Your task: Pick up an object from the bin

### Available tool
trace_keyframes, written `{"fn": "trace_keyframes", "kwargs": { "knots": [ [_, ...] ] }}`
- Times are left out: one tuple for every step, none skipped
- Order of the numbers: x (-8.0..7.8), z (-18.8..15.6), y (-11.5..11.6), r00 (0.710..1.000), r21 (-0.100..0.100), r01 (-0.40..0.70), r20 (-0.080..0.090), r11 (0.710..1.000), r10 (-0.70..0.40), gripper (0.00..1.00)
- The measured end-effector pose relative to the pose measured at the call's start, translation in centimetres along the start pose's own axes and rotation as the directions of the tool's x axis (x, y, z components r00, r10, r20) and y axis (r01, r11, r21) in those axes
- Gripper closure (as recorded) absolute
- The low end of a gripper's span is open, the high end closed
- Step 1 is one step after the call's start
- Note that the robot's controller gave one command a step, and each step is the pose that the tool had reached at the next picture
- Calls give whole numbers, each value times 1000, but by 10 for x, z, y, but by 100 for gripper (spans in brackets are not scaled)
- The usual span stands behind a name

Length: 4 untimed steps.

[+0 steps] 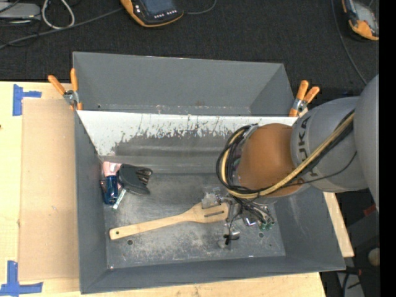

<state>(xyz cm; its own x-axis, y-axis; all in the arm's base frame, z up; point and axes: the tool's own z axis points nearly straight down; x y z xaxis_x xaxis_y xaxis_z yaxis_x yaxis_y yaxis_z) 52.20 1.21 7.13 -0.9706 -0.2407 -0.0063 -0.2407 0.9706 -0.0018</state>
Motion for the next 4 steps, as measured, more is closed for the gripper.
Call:
{"fn": "trace_keyframes", "kwargs": {
  "knots": [
    [-1, -1, 38, 942, 1, -334, -6, 942, 334, 100],
    [-1, -2, 38, 943, 1, -334, -5, 943, 334, 100],
    [2, -36, 39, 943, 1, -333, -18, 943, 333, 100],
    [0, -71, 39, 943, -1, -332, -9, 943, 332, 100]
  ]
}}
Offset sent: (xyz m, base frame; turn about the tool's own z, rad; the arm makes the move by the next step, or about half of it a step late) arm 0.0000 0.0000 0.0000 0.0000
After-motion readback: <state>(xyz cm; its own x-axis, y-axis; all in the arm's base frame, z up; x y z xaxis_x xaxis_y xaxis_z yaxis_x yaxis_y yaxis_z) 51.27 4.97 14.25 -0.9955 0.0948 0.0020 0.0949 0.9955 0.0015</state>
